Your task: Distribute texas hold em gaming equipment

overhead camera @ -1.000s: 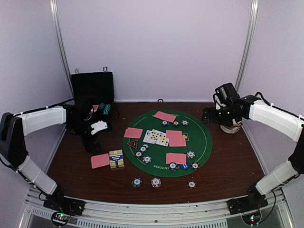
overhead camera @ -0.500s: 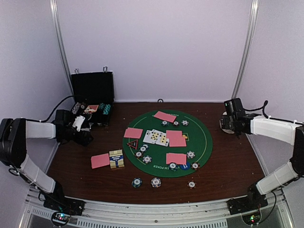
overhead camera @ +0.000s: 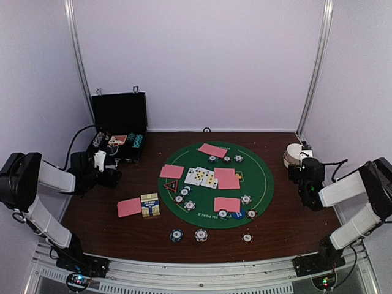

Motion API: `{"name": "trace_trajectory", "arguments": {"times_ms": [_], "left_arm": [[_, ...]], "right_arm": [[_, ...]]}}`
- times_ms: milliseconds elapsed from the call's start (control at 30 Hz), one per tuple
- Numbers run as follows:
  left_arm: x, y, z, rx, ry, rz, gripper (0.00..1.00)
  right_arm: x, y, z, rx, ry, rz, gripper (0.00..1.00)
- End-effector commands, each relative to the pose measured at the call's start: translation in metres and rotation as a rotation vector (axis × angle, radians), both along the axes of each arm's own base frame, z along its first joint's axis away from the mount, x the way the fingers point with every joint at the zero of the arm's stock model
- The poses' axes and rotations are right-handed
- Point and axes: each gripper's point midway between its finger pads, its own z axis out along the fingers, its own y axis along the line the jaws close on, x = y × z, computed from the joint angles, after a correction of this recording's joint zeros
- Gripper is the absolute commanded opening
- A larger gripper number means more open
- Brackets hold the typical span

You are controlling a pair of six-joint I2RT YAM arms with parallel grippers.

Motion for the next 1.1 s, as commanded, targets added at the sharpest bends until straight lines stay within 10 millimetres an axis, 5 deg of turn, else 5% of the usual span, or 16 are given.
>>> {"name": "trace_trajectory", "arguments": {"times_ms": [0,167,367,1067], "left_arm": [[0.006,0.010,0.027,-0.018,-0.180,0.069,0.97],[-0.006,0.014,0.023,-0.017,-0.245,0.095,0.98],[-0.004,0.016,0.023,-0.019,-0.241,0.108,0.97],[-0.003,0.017,0.025,-0.020,-0.249,0.115,0.98]], "right_arm": [[0.028,0.014,0.027,0.013,-0.146,0.119,1.00],[0.044,0.016,0.020,0.067,-0.090,0.201,1.00],[0.038,0.009,0.006,0.147,-0.109,0.254,0.99],[0.044,0.002,0.007,0.149,-0.109,0.208,0.99]]}}
